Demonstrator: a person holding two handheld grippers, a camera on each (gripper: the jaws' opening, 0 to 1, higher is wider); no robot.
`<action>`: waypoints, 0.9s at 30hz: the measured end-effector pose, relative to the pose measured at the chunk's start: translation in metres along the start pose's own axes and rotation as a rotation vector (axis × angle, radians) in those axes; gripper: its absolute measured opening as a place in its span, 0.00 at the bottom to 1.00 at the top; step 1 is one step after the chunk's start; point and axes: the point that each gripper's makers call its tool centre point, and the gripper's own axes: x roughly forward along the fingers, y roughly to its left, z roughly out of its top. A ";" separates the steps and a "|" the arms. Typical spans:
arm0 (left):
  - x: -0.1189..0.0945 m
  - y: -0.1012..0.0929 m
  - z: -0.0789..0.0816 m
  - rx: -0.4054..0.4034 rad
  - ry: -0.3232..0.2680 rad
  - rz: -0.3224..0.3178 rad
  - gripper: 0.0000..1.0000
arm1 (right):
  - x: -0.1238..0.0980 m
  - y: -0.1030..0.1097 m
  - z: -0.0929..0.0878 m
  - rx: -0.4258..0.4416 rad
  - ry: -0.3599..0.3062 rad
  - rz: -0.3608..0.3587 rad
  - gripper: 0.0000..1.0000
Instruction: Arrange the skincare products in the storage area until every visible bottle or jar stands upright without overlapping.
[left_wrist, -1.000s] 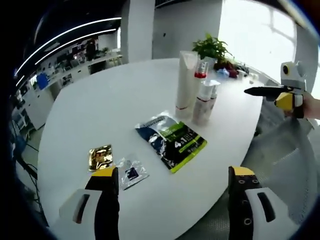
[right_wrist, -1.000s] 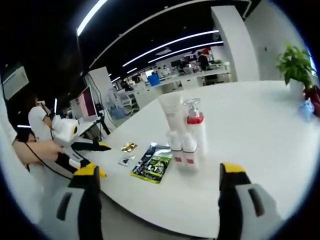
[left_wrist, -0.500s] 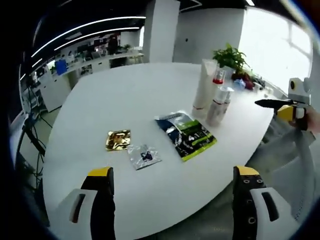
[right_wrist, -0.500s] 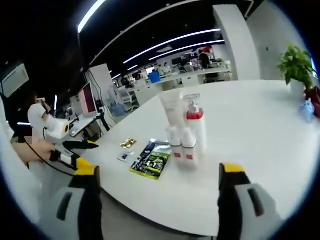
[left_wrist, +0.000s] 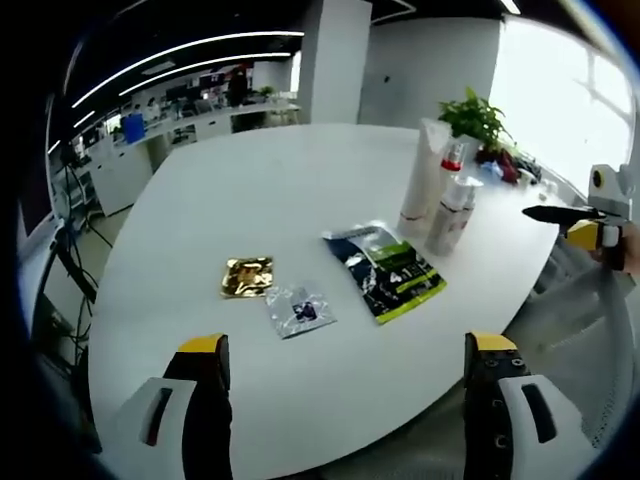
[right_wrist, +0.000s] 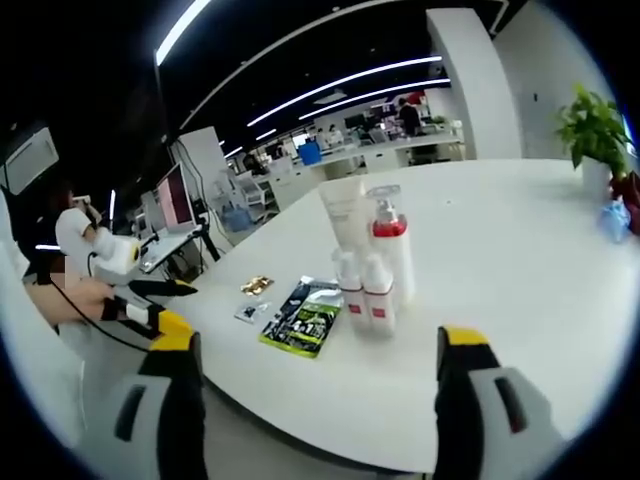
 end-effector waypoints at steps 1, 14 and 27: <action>0.001 0.001 -0.001 -0.003 0.008 0.003 0.96 | 0.000 0.000 0.000 -0.001 0.001 0.000 0.98; 0.037 0.021 0.002 0.009 0.103 0.108 0.91 | 0.003 -0.002 -0.003 -0.005 0.020 0.016 0.97; 0.075 0.035 -0.006 -0.069 0.192 0.199 0.75 | 0.003 -0.005 -0.003 0.024 0.018 0.012 0.96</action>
